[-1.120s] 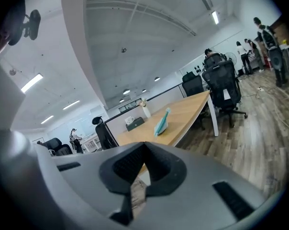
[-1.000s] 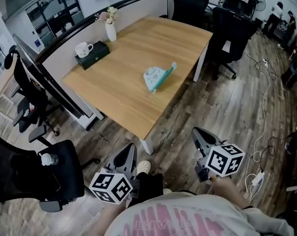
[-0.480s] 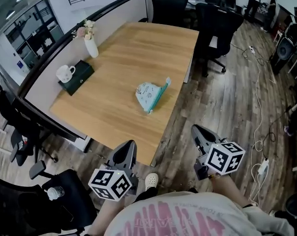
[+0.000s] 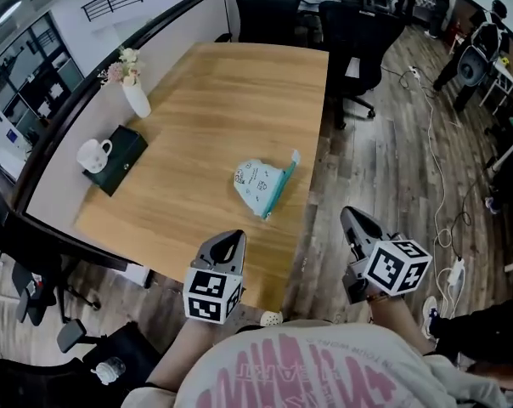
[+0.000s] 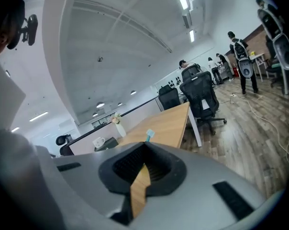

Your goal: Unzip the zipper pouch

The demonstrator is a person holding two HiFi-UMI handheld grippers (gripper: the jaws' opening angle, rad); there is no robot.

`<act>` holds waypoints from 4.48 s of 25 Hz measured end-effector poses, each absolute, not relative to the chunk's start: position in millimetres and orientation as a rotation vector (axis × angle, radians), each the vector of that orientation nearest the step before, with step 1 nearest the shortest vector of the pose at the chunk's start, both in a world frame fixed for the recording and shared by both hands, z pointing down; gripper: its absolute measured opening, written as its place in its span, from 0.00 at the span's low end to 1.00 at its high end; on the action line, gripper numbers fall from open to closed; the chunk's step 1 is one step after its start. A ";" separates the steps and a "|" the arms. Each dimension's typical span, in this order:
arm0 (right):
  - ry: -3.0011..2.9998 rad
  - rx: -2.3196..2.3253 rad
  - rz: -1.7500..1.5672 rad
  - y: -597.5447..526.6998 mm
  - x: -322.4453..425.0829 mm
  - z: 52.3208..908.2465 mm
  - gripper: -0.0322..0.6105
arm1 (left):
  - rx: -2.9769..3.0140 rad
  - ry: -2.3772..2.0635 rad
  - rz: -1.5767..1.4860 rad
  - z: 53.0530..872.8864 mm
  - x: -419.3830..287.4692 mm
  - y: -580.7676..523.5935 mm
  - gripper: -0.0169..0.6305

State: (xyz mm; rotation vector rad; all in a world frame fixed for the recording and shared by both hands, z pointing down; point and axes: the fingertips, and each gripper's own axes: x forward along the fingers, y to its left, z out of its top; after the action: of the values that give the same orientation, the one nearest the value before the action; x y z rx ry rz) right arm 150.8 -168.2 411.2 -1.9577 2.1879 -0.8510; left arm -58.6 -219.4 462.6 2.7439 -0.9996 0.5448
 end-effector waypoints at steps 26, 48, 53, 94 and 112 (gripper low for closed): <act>1.639 -2.467 -0.915 -77.4 240.2 430.9 0.05 | 3.148 -0.458 1.493 582.7 26.2 -283.8 0.36; 1.675 -2.384 -0.911 -98.8 235.3 430.6 0.05 | 3.121 -0.708 1.059 518.8 38.0 -315.7 0.05; 1.806 -2.260 -0.954 -129.7 218.4 437.9 0.05 | 3.000 -0.801 0.785 478.1 15.2 -316.8 0.05; 3.229 -0.040 -0.425 -200.7 -0.3 304.2 0.18 | 2.969 -0.409 0.275 321.4 -10.0 -187.3 0.05; 3.241 -0.179 -0.428 -199.9 -5.4 295.6 0.05 | 3.020 -0.176 0.247 310.2 -11.6 -170.4 0.05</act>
State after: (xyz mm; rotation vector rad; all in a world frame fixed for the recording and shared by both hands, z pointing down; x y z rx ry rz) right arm -5.4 -199.9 295.6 -0.1788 3.2409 -0.4280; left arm -11.6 -170.4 310.2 3.0203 -0.1763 0.2473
